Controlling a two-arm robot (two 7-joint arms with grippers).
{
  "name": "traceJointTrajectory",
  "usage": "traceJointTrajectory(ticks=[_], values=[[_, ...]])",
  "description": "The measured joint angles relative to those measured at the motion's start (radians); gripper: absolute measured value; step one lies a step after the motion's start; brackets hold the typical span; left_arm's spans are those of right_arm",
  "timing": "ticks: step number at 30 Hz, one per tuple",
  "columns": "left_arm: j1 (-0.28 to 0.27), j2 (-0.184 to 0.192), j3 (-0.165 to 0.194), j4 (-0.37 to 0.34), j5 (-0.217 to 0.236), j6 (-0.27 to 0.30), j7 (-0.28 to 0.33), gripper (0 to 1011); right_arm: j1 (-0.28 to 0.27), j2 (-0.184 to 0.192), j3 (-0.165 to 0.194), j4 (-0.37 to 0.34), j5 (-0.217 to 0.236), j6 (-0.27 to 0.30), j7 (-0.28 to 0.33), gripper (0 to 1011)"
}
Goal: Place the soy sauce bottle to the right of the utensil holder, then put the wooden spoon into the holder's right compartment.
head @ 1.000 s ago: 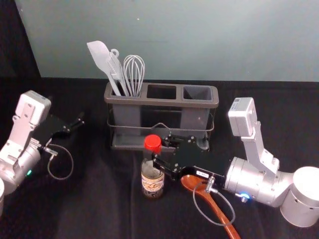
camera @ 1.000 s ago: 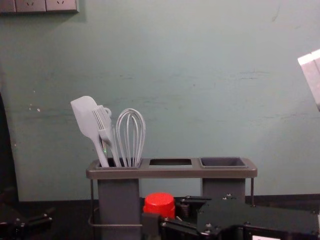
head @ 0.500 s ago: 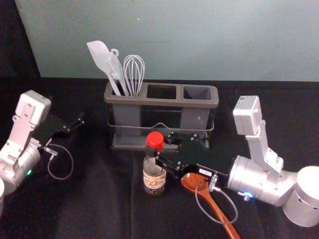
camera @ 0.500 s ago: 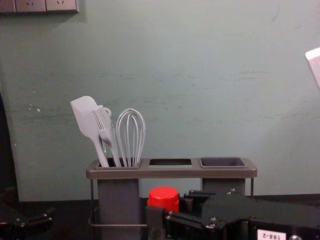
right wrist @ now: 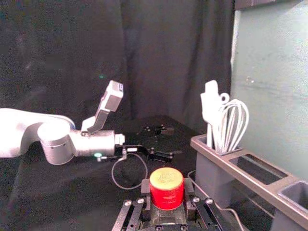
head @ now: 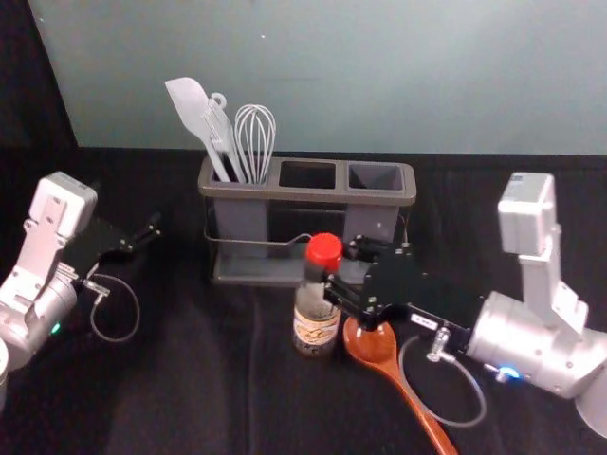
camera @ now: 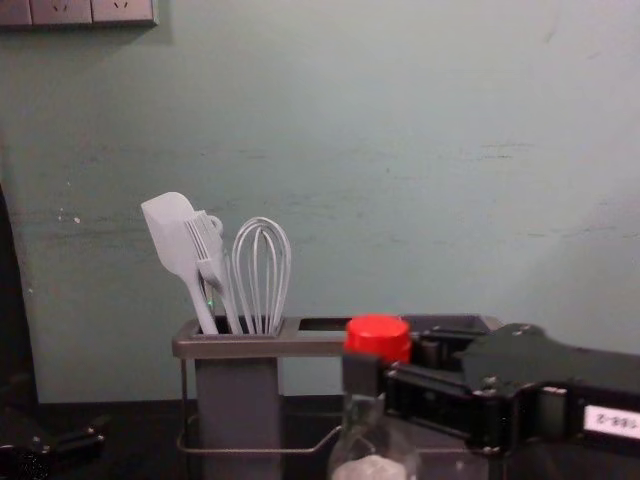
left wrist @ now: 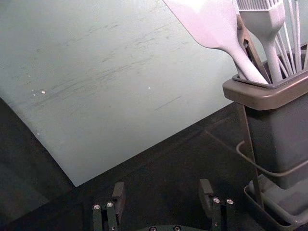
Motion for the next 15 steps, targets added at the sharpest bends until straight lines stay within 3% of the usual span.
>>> traceJointTrajectory(ticks=[7, 15], values=[[0.0, 0.0, 0.0, 0.0, 0.0, 0.0, 0.0, 1005, -0.062, 0.043, 0.053, -0.051, 0.018, -0.016, -0.02, 382], [0.0, 0.0, 0.0, 0.0, 0.0, 0.0, 0.0, 1005, -0.151, 0.095, 0.137, -0.097, 0.036, -0.05, -0.042, 382]])
